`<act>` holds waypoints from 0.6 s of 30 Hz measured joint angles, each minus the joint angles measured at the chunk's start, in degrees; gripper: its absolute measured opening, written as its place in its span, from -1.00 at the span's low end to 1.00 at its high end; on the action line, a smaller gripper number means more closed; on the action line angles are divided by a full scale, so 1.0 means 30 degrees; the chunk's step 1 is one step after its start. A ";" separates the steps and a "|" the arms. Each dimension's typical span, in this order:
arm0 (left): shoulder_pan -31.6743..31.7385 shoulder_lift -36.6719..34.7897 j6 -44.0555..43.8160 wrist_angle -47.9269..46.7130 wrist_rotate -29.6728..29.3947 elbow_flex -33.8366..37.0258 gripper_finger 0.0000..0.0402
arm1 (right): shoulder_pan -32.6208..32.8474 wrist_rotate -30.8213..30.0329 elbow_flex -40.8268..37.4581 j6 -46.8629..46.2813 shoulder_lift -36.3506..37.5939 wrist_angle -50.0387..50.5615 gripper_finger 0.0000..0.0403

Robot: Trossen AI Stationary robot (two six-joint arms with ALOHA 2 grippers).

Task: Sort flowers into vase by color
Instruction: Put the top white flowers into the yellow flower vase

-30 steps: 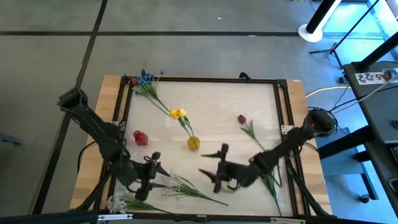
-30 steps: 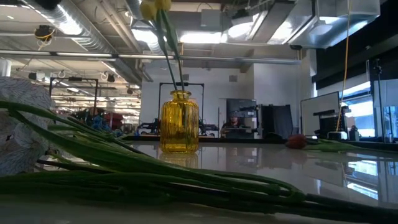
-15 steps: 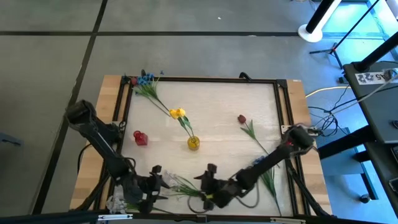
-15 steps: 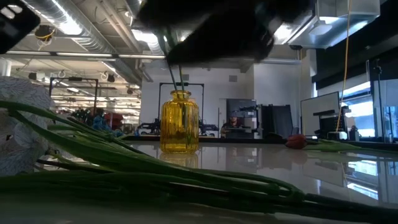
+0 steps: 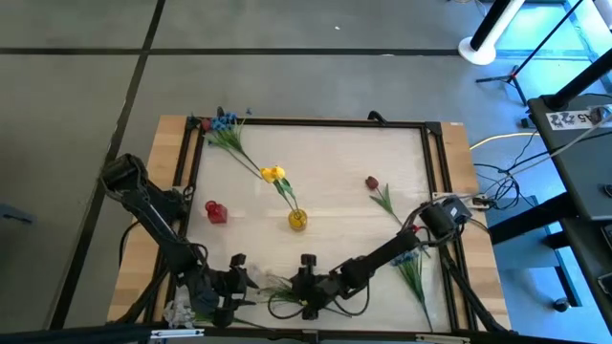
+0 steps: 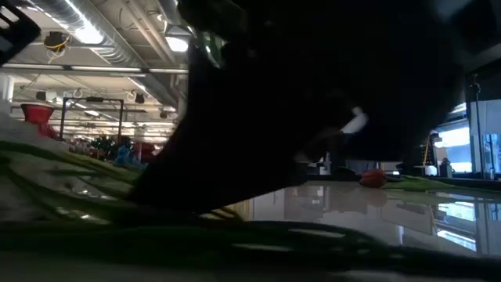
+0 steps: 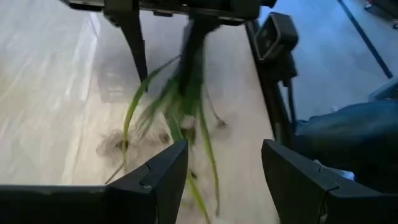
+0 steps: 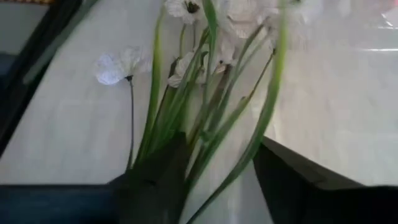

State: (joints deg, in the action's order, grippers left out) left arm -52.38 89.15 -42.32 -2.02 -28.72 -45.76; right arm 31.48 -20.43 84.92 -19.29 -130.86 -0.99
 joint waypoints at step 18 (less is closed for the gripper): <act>-0.0373 -0.1242 0.0084 -0.1247 -0.2931 0.0007 -0.01 | -0.0148 0.1270 -0.0172 -0.0980 0.4473 1.1955 -0.59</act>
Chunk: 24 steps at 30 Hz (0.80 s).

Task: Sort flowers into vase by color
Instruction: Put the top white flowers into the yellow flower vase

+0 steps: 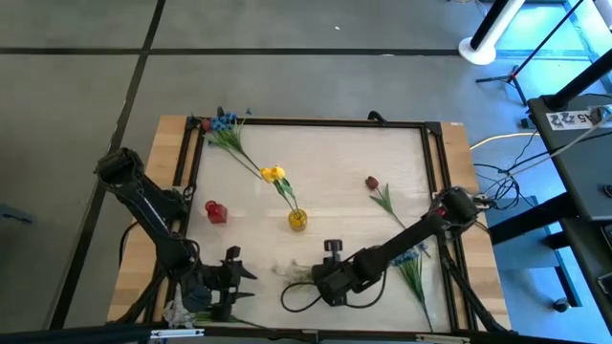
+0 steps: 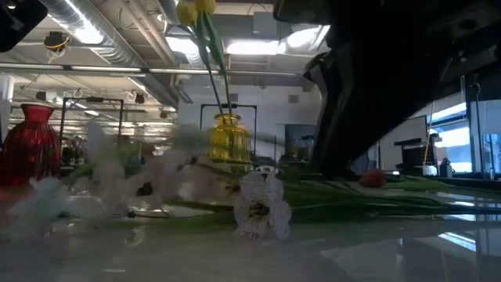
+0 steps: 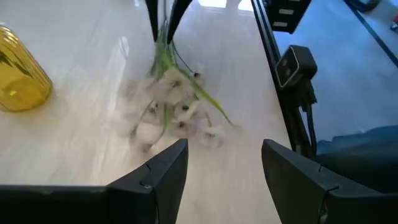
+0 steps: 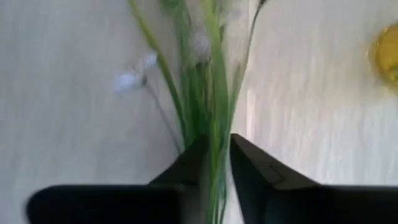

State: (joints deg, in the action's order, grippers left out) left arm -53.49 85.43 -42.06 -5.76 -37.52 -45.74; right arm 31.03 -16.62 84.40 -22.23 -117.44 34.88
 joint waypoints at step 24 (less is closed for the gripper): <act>0.0575 0.0007 0.0120 0.0632 -0.1931 0.0007 -0.01 | -0.0257 0.0275 -0.0270 0.1943 -0.1809 -0.4466 0.01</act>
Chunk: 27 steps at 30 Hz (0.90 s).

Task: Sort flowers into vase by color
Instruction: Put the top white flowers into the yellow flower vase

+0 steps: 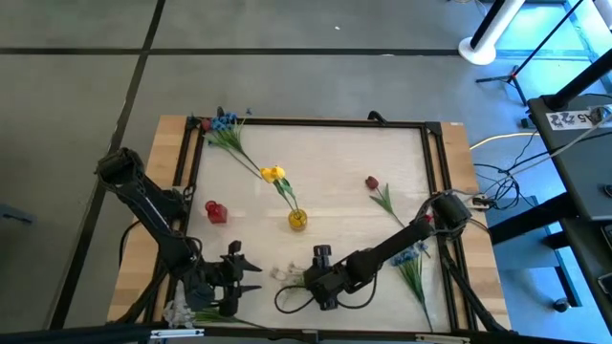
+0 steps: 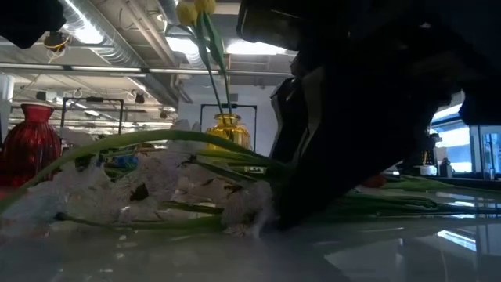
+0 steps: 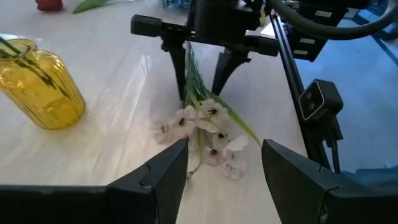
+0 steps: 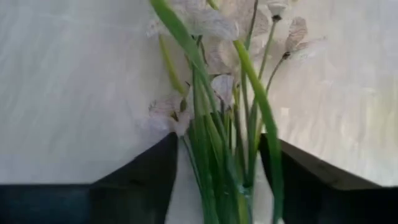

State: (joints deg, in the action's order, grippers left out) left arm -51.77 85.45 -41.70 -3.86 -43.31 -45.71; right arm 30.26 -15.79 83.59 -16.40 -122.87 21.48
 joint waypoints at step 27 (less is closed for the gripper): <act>-0.0140 -0.6775 0.6110 -0.2447 0.1817 -0.1909 -0.01 | -0.0678 0.1099 -0.3314 0.6771 0.5027 -0.9451 -0.97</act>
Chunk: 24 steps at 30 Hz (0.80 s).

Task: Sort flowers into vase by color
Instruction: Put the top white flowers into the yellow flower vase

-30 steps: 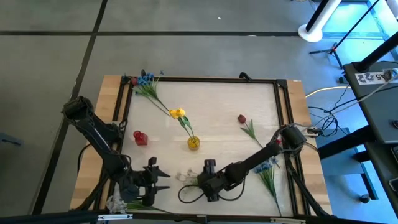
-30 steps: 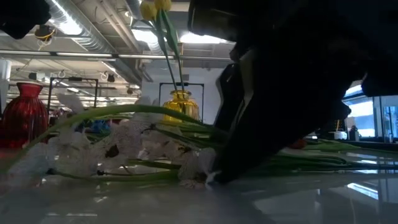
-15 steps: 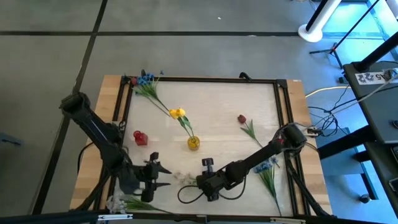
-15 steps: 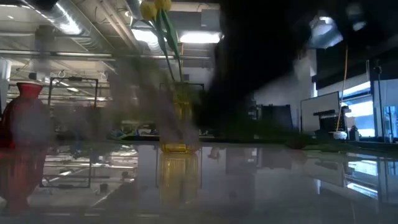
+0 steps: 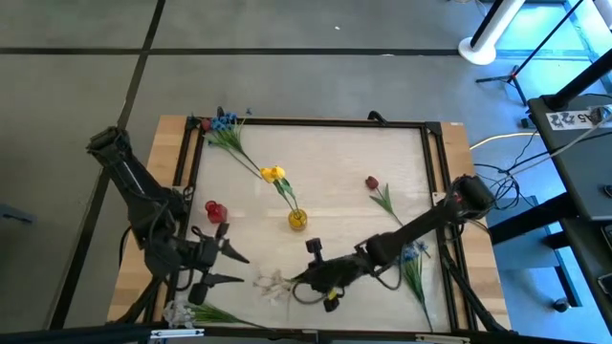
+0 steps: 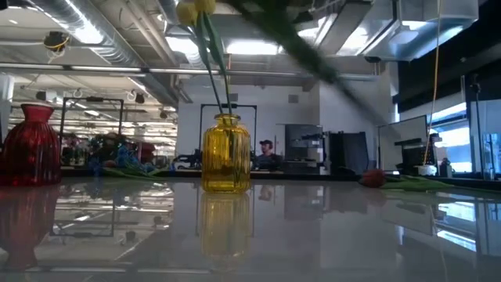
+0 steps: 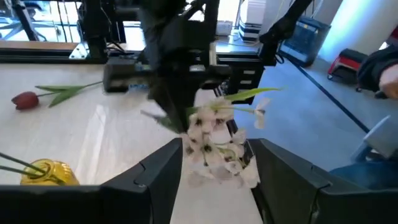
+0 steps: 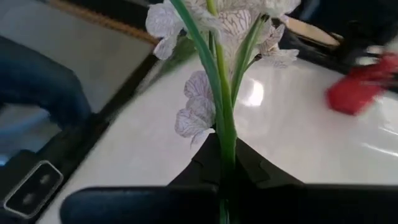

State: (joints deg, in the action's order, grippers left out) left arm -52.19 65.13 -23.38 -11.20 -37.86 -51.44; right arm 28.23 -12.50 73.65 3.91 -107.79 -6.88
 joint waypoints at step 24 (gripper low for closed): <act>0.5788 -0.0001 0.4308 0.1325 -0.0284 0.0015 -0.01 | -0.5011 0.5508 -0.8846 0.3470 0.5836 -2.2022 -0.99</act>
State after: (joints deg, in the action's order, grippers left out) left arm -34.83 65.12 -10.45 -7.23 -38.71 -51.40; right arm 13.19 4.03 47.11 14.32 -90.28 -72.94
